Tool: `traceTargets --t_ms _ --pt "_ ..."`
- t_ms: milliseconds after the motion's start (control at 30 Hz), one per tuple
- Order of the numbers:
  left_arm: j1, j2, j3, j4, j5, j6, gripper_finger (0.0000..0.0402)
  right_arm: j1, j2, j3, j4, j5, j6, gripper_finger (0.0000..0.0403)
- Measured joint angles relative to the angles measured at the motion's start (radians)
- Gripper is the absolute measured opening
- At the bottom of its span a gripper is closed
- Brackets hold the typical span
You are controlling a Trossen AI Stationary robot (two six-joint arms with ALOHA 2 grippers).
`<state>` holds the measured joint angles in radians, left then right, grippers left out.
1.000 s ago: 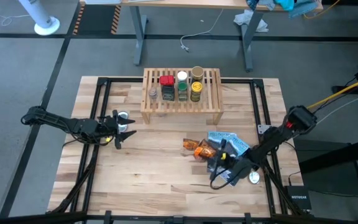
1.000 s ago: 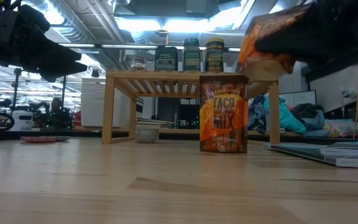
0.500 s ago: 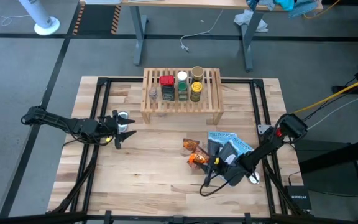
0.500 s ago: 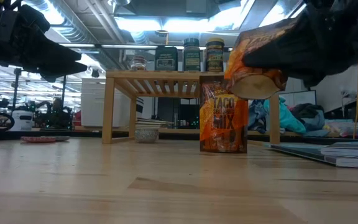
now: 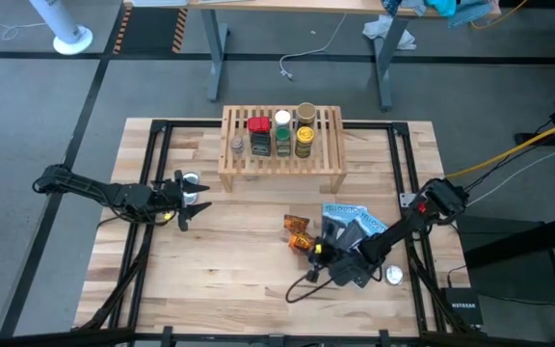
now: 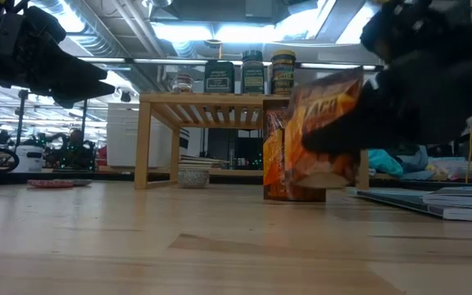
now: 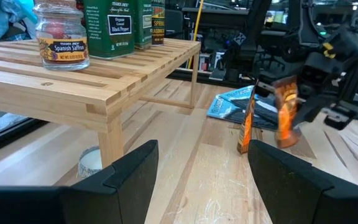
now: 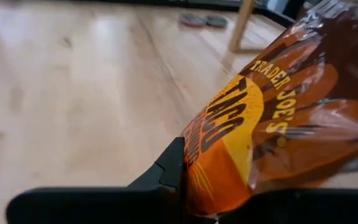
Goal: Shelf spices
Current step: Remove the orange seasoning pack from the shelf
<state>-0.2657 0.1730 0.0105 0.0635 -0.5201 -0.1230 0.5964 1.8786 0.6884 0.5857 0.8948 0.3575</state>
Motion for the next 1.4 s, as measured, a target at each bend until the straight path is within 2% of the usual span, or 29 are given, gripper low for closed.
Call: traceTargets --t_ms 467,667,1033,1167,1400 --pt "0.0 0.0 0.0 0.0 0.0 0.0 0.0241 -0.029 0.0 -0.001 -0.099 0.002 -0.102 0.0053" --pt "0.0 0.0 0.0 0.0 0.0 0.0 0.0241 -0.03 0.005 -0.001 -0.107 -0.014 -0.102 0.0081" --pt "0.0 0.0 0.0 0.0 0.0 0.0 0.0241 -0.034 0.005 -0.001 -0.093 -0.045 -0.099 0.0093" --pt "0.0 0.0 0.0 0.0 0.0 0.0 0.0241 -0.034 0.005 -0.001 -0.088 -0.045 -0.098 0.0115" --pt "0.0 0.0 0.0 0.0 0.0 0.0 0.0241 -0.034 0.005 -0.001 -0.068 -0.042 -0.097 0.0181"
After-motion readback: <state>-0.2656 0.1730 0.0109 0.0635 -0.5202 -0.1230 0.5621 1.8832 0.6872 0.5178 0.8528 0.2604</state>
